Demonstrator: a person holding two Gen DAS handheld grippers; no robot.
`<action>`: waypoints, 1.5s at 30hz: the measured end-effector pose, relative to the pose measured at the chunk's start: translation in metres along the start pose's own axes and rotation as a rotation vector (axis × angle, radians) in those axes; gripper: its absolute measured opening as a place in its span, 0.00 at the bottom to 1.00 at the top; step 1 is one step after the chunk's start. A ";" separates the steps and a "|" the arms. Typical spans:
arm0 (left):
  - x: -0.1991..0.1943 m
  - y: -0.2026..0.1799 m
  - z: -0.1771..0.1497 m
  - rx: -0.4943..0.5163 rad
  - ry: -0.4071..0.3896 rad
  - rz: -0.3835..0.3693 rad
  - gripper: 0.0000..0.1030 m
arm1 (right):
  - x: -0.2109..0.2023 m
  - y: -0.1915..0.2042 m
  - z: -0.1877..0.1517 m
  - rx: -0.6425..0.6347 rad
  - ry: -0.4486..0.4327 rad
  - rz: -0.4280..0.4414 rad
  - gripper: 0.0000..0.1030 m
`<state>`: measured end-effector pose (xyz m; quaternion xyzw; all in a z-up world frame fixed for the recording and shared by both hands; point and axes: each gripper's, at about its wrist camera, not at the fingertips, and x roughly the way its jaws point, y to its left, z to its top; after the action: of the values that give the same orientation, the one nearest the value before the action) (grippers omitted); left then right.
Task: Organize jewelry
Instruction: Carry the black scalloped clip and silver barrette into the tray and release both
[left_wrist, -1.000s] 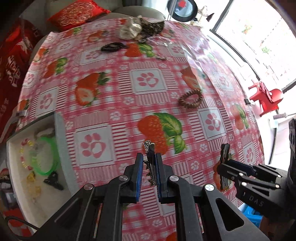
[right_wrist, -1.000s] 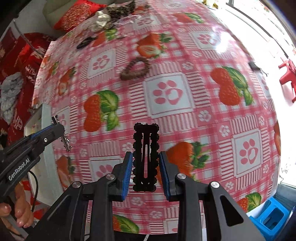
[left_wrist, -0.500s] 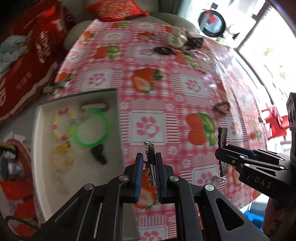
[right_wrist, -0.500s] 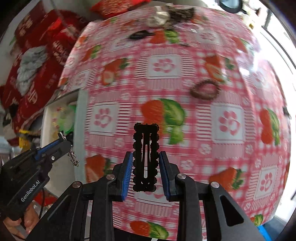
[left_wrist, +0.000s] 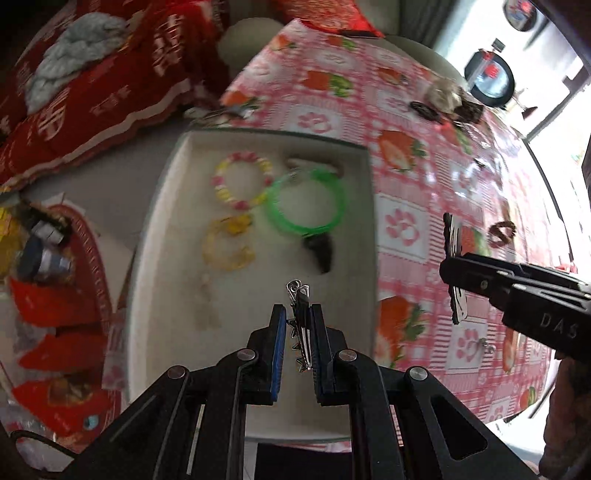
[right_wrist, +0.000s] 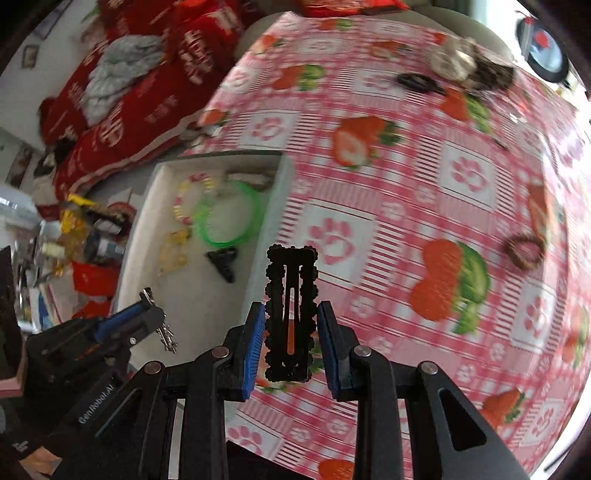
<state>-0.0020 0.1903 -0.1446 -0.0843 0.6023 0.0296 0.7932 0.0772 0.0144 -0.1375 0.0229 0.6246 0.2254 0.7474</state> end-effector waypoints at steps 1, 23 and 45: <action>-0.001 0.005 -0.002 -0.010 0.000 0.005 0.19 | 0.001 0.005 0.001 -0.010 0.003 0.004 0.31; 0.041 0.070 -0.033 -0.127 0.067 0.113 0.19 | 0.083 0.086 -0.002 -0.189 0.204 0.073 0.31; 0.060 0.073 -0.017 -0.115 0.022 0.083 0.19 | 0.112 0.088 0.022 -0.250 0.217 -0.010 0.31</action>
<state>-0.0128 0.2556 -0.2136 -0.1049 0.6112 0.0961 0.7786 0.0840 0.1397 -0.2086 -0.0980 0.6686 0.2990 0.6738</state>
